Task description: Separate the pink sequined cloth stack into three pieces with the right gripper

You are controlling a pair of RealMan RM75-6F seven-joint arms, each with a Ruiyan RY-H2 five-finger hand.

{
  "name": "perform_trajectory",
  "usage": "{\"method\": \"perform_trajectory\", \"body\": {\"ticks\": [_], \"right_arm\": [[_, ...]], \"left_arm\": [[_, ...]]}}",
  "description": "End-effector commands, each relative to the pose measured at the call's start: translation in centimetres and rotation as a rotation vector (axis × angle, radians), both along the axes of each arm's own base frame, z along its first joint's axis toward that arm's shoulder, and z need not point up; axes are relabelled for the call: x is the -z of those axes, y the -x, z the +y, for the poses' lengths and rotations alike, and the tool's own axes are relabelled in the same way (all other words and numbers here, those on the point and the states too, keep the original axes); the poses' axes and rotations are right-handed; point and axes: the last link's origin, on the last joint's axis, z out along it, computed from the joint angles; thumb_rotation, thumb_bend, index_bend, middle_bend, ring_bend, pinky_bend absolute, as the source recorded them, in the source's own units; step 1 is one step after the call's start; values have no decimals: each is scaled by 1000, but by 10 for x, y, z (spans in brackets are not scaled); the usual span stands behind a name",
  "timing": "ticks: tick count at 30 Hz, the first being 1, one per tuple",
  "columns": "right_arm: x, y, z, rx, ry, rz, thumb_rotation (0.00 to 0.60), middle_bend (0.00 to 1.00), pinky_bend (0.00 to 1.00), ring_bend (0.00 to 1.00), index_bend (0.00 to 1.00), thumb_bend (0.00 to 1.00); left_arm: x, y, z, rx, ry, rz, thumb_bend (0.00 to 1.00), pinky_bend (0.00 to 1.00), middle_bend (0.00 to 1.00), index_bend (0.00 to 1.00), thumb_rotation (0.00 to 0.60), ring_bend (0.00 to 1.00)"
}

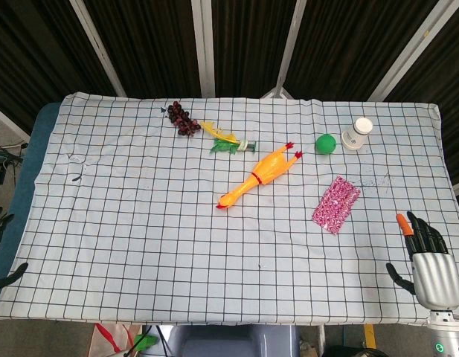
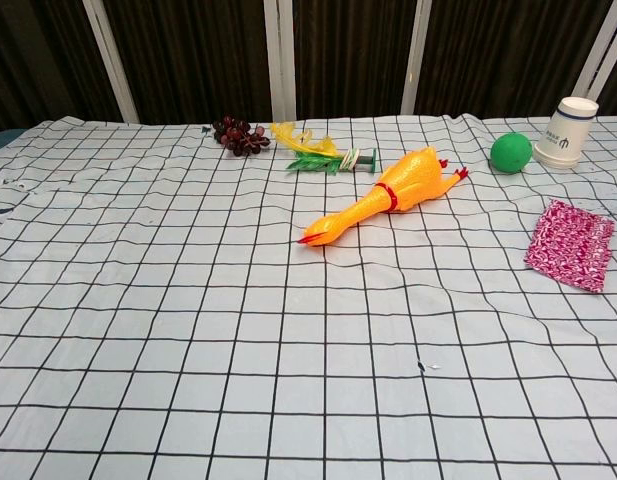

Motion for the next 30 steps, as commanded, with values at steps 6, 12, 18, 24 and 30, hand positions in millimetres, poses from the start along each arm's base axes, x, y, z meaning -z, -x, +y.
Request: {"method": "perform_trajectory", "body": {"ticks": [6,12,18,24,30], "right_arm": [[1,1,0,2,-6,-2,600,34,151,89,15,269],[1,1,0,4,-11,-6,600,34,151,102,15,268],[3,1,-1,3,-23,-2,600,105,165,194,15,269],[7,3,-2,17,-48,9,600,305,288,370,14,269],[14,0,-5,-1,-51,43,600,436,437,502,14,275]], "left_arm": [[0,-1,0,1,1,0,270,105,27,141,600,34],[2,0,1,-2,7,4,270,105,27,141,600,34],[1,-1,1,-1,6,1,270,105,27,141,600,34],[3,0,1,-6,8,4,270,105,26,141,600,34],[3,-1,1,-3,13,0,270,105,26,141,600,34]]}}
